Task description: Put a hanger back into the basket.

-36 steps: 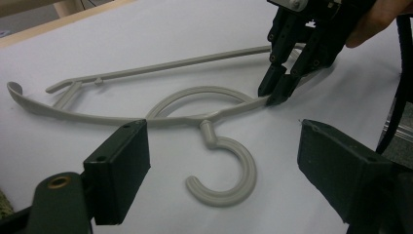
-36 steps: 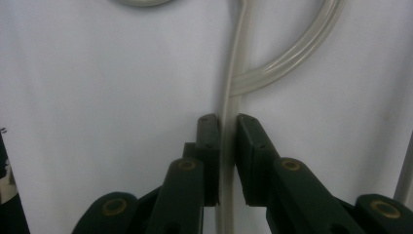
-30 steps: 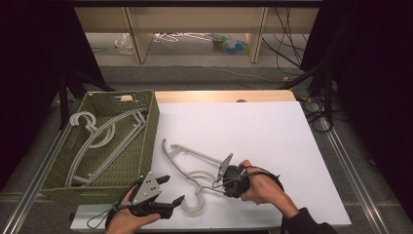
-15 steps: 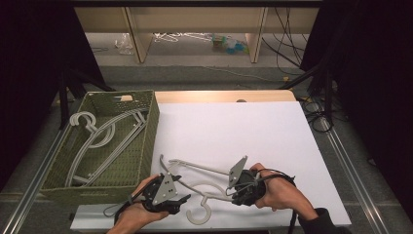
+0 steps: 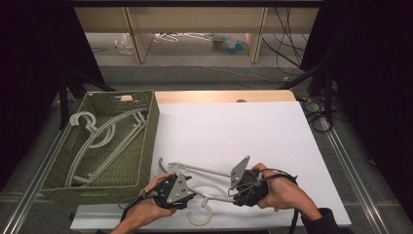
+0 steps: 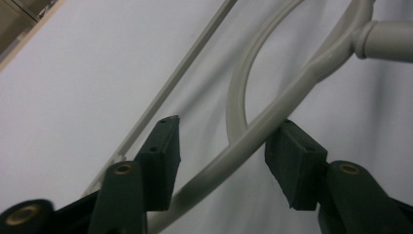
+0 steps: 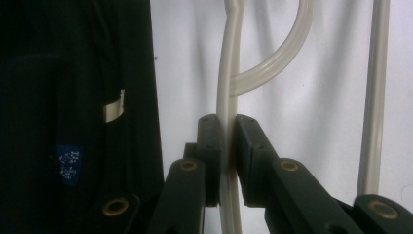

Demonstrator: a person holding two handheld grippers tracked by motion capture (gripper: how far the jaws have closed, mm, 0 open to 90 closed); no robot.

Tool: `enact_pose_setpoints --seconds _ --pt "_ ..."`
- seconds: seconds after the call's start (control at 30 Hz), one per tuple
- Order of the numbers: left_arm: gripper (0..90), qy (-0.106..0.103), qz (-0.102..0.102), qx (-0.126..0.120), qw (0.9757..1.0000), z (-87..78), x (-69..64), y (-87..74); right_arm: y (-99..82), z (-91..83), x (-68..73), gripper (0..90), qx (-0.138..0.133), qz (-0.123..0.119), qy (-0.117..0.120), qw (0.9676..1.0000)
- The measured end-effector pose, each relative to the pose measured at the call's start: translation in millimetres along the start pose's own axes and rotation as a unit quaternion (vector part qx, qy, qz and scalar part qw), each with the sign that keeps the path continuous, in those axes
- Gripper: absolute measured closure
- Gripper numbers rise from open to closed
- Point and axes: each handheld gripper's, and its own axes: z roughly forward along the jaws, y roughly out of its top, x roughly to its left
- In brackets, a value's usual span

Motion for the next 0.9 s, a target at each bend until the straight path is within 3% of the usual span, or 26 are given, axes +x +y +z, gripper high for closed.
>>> enact_pose_setpoints --seconds 0.1,0.17,0.2,0.43,0.63,0.73,0.77,0.9 --pt "57.8 0.007 0.046 0.003 0.9989 -1.7 -2.8 4.1 -1.5 -1.1 -2.0 81.4 -0.001 0.001 0.0 1.0" --pt "61.4 0.0 0.076 0.007 0.9971 -2.9 -4.4 7.6 -2.7 -1.7 -2.7 81.4 -0.001 -0.003 0.003 1.0" --pt "63.4 0.0 0.102 0.006 0.9948 -3.1 -4.7 10.1 -3.9 -1.7 -3.3 81.3 -0.003 -0.004 0.004 1.0" --pt "71.3 0.014 0.16 0.018 0.9869 -7.6 -11.0 20.2 -9.7 -6.3 -9.5 78.6 -0.007 0.004 -0.012 0.9999" --pt "75.3 0.013 0.172 0.013 0.985 -12.5 -9.7 29.3 -12.6 -12.4 -15.1 70.6 -0.033 0.037 -0.039 0.998" --pt "77.4 0.008 0.157 0.003 0.9876 -14.4 -7.7 34.9 -14.0 -16.6 -18.2 61.0 -0.052 0.057 -0.063 0.995" --pt "77.9 -0.001 0.14 0.002 0.9902 -15.0 -6.8 37.2 -14.6 -17.5 -19.3 58.8 -0.059 0.065 -0.071 0.9936" --pt "79.2 -0.014 0.099 0.003 0.995 -15.3 -1.3 42.8 -13.9 -17.6 -23.5 51.3 -0.077 0.082 -0.099 0.9887"
